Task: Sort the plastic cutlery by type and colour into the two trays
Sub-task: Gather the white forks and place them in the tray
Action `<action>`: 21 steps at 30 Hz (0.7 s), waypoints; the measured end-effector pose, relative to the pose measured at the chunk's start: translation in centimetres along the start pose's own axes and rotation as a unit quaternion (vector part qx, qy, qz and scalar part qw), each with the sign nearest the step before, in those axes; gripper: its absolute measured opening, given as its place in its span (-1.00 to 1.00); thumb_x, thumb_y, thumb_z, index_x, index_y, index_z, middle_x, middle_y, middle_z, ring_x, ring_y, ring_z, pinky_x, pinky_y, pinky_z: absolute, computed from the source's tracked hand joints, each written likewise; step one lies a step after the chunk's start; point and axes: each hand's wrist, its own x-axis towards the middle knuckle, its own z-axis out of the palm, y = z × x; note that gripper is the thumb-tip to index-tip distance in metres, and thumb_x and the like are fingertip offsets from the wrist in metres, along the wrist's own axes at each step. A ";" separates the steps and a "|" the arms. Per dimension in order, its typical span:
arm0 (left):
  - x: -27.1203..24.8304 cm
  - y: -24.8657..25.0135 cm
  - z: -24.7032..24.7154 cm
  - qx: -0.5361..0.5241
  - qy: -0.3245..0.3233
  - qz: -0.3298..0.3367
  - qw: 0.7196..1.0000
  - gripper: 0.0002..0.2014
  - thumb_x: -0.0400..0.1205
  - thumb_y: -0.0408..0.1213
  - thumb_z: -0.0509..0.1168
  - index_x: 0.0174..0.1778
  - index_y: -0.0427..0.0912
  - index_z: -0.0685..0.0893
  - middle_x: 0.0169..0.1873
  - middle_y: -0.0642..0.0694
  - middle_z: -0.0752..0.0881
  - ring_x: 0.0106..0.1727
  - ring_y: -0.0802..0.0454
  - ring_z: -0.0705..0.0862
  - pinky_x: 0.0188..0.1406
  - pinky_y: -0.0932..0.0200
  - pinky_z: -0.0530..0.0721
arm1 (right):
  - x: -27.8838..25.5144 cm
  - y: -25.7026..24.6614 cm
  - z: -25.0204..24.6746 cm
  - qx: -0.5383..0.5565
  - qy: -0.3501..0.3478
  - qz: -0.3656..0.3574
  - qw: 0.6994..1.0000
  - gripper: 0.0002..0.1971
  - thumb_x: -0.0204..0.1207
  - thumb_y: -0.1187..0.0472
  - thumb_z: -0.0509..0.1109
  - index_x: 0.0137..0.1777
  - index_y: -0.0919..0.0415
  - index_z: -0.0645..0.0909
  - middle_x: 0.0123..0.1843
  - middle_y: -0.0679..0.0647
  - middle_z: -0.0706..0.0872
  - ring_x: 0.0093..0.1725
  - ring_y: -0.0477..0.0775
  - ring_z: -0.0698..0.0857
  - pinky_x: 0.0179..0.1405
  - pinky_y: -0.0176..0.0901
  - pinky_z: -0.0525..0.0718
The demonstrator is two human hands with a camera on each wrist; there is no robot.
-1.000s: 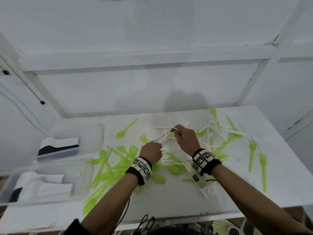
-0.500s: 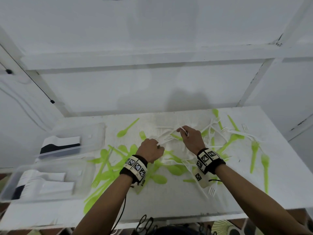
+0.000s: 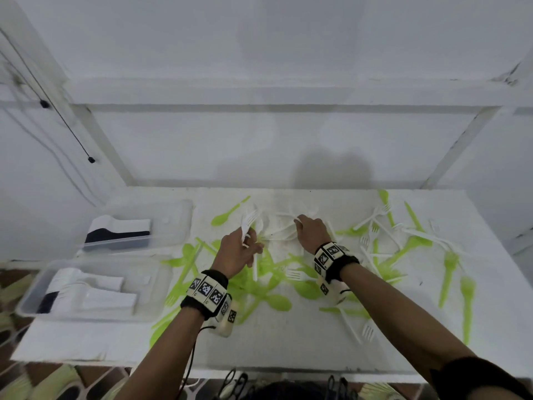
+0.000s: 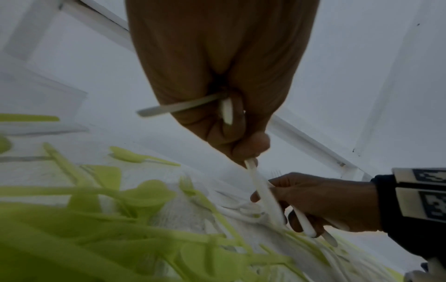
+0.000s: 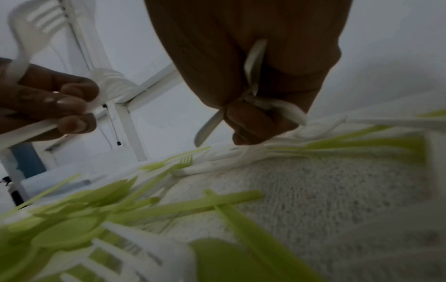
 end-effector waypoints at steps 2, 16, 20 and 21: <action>0.0 -0.5 -0.5 0.012 -0.005 0.015 1.000 -0.80 0.70 -0.46 0.34 -0.21 -0.16 0.54 -0.29 -0.12 0.82 -0.55 0.01 0.57 -0.44 0.16 0.58 | 0.1 -0.5 0.1 -0.001 -0.003 0.032 0.999 -0.67 0.82 0.11 0.12 0.42 0.25 0.54 0.13 0.44 0.71 0.19 0.50 0.66 0.03 0.12 0.61; 2.4 -0.8 1.0 0.139 -0.039 0.003 0.990 -0.68 0.65 -0.21 0.12 -0.34 0.14 0.69 -0.40 -0.11 0.67 -0.49 0.05 0.56 -0.32 0.01 0.58 | -3.1 -0.5 0.2 -0.029 -0.057 0.113 0.991 -0.65 0.55 0.14 0.42 0.27 0.32 0.63 0.25 0.36 0.65 0.24 0.40 0.65 0.09 0.02 0.64; 4.2 -0.1 2.9 0.206 -0.059 0.000 0.977 -0.66 0.59 -0.04 0.03 -0.28 0.15 0.73 -0.30 -0.09 0.68 -0.22 -0.05 0.64 -0.22 0.09 0.43 | -4.1 0.0 0.0 0.050 0.012 0.122 0.991 -0.74 0.58 0.12 0.42 0.11 0.30 0.69 0.05 0.35 0.77 0.11 0.39 0.72 0.01 0.06 0.66; 4.7 0.0 3.4 0.233 -0.060 -0.002 0.971 -0.67 0.64 -0.03 0.06 -0.26 0.10 0.72 -0.24 -0.08 0.69 -0.10 -0.11 0.68 -0.19 0.09 0.42 | -4.3 0.1 -0.2 0.074 0.041 0.114 0.990 -0.78 0.62 0.13 0.39 0.08 0.30 0.70 -0.02 0.34 0.79 0.05 0.40 0.73 -0.03 0.08 0.67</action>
